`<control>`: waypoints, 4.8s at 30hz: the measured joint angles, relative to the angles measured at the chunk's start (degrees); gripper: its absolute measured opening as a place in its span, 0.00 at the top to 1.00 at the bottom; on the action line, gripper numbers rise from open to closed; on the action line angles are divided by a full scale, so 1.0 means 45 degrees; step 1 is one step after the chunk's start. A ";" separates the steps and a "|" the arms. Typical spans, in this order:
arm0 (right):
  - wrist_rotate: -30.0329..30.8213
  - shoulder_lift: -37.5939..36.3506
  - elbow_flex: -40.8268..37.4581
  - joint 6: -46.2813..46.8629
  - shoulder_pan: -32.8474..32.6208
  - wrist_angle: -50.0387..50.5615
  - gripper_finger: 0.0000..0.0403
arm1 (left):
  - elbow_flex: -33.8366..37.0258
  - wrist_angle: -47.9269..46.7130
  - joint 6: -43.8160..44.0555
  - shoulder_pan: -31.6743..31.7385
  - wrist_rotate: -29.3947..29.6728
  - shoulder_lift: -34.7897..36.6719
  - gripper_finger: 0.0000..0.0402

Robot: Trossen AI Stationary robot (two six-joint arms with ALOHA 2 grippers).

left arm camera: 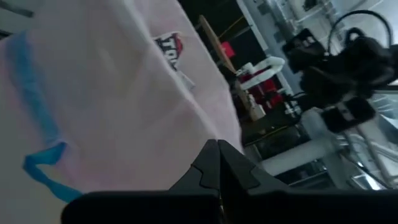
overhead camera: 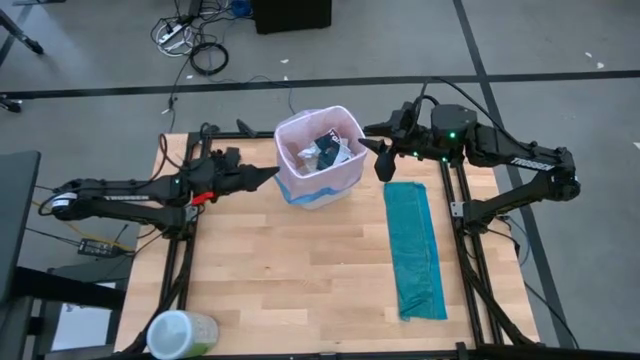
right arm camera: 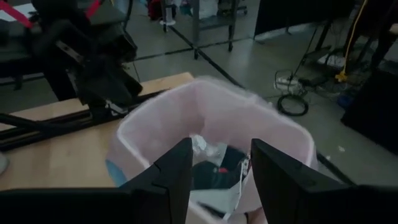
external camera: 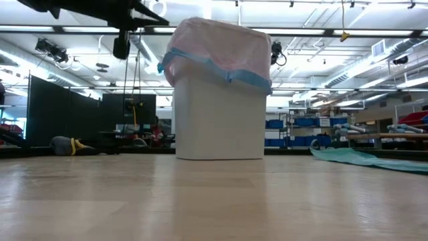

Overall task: Place trash/remove bag and relplace
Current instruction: Remove the trash bag from the white trash bin

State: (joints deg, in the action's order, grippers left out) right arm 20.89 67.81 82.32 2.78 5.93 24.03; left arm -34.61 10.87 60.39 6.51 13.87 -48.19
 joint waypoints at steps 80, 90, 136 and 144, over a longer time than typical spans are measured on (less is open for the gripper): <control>-0.1263 0.0014 -0.0004 0.1493 -0.1076 0.1729 0.57 | 0.4231 0.7856 0.1824 0.1247 0.0176 -0.2209 0.74; -0.1258 0.0014 -0.0004 0.1502 -0.1076 0.1729 0.58 | 0.4231 0.8011 0.2004 0.1650 0.0631 -0.2209 0.72; -0.1676 0.0014 -0.0004 0.1641 -0.1076 0.1758 0.59 | 0.5338 0.9345 0.1901 0.1650 0.0524 -0.2184 0.98; -0.1676 0.0014 -0.0004 0.2381 -0.1076 0.1753 0.59 | 0.5338 0.9549 0.1593 0.1650 0.1394 -0.2189 0.90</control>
State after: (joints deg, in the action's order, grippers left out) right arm 13.34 67.88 82.30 13.50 1.08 31.92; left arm -10.59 53.84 67.56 13.93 20.14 -58.04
